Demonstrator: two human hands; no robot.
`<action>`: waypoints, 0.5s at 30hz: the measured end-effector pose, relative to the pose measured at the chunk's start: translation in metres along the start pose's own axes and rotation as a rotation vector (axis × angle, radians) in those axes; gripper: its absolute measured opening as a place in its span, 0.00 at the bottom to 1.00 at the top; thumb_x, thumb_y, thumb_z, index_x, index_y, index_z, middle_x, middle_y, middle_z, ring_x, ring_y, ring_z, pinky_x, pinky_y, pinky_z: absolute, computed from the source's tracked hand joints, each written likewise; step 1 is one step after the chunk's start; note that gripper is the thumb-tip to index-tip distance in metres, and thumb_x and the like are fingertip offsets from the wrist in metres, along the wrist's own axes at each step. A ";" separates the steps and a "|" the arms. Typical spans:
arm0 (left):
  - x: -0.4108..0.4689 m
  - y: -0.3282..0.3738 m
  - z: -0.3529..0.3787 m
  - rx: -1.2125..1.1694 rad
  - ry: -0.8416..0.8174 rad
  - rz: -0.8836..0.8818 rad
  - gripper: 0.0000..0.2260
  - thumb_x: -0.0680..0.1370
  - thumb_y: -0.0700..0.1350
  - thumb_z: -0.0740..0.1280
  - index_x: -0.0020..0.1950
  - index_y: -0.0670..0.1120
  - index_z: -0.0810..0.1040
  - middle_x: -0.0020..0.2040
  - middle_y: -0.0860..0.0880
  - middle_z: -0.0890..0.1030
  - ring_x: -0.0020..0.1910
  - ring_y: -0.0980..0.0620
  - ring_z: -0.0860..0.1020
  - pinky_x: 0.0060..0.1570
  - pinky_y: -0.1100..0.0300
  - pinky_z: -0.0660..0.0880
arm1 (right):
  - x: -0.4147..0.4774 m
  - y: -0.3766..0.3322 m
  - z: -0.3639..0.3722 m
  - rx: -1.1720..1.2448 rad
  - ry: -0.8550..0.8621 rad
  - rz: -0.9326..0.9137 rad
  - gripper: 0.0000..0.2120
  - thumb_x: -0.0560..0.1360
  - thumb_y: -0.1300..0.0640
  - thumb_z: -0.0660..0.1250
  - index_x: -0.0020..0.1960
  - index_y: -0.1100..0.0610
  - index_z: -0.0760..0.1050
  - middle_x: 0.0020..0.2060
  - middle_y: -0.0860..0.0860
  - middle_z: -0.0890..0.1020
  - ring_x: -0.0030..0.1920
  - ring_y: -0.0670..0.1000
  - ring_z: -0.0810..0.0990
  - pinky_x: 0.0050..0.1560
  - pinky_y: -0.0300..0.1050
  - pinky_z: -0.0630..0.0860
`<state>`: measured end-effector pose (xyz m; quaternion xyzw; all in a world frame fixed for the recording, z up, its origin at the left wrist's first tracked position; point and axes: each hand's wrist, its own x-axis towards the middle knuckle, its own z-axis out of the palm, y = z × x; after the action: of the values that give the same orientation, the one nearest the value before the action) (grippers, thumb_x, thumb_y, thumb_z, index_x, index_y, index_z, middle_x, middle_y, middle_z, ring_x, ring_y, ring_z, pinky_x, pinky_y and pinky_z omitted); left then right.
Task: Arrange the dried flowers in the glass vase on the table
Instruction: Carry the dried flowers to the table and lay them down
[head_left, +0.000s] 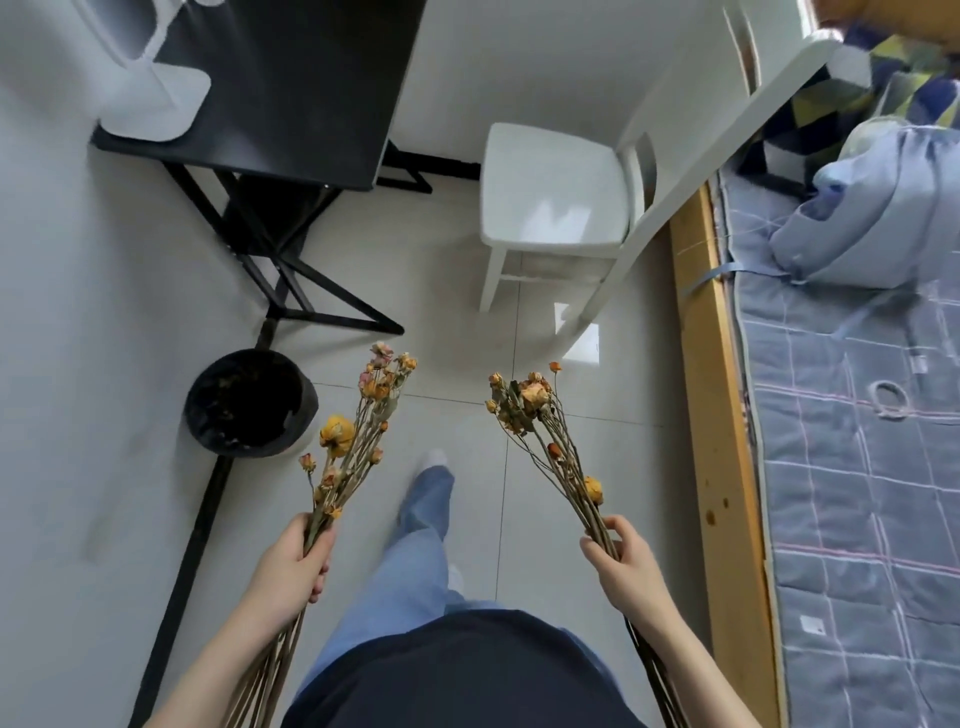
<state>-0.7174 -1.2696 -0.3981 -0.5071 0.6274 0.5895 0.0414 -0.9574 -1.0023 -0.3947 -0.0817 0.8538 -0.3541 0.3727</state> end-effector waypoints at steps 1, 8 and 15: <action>0.013 0.012 0.001 0.003 -0.004 0.004 0.04 0.79 0.43 0.60 0.45 0.45 0.70 0.29 0.49 0.70 0.23 0.55 0.68 0.23 0.62 0.66 | 0.013 -0.008 -0.003 -0.003 0.001 -0.001 0.03 0.75 0.56 0.65 0.46 0.50 0.71 0.28 0.48 0.76 0.23 0.43 0.65 0.25 0.36 0.63; 0.123 0.107 0.000 0.014 -0.036 0.011 0.04 0.79 0.42 0.60 0.46 0.43 0.71 0.29 0.48 0.70 0.24 0.53 0.67 0.23 0.61 0.65 | 0.110 -0.076 -0.024 0.031 0.047 0.044 0.03 0.76 0.56 0.65 0.47 0.50 0.71 0.32 0.49 0.78 0.23 0.43 0.66 0.23 0.34 0.64; 0.219 0.213 -0.016 0.114 -0.072 0.090 0.07 0.79 0.46 0.60 0.42 0.46 0.70 0.29 0.48 0.71 0.23 0.55 0.68 0.24 0.62 0.67 | 0.198 -0.159 -0.062 0.055 0.105 0.015 0.03 0.75 0.59 0.65 0.46 0.53 0.72 0.23 0.46 0.73 0.21 0.42 0.64 0.22 0.32 0.62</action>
<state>-0.9601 -1.4549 -0.3873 -0.4537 0.6802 0.5719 0.0662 -1.1607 -1.1656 -0.3736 -0.0465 0.8627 -0.3785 0.3323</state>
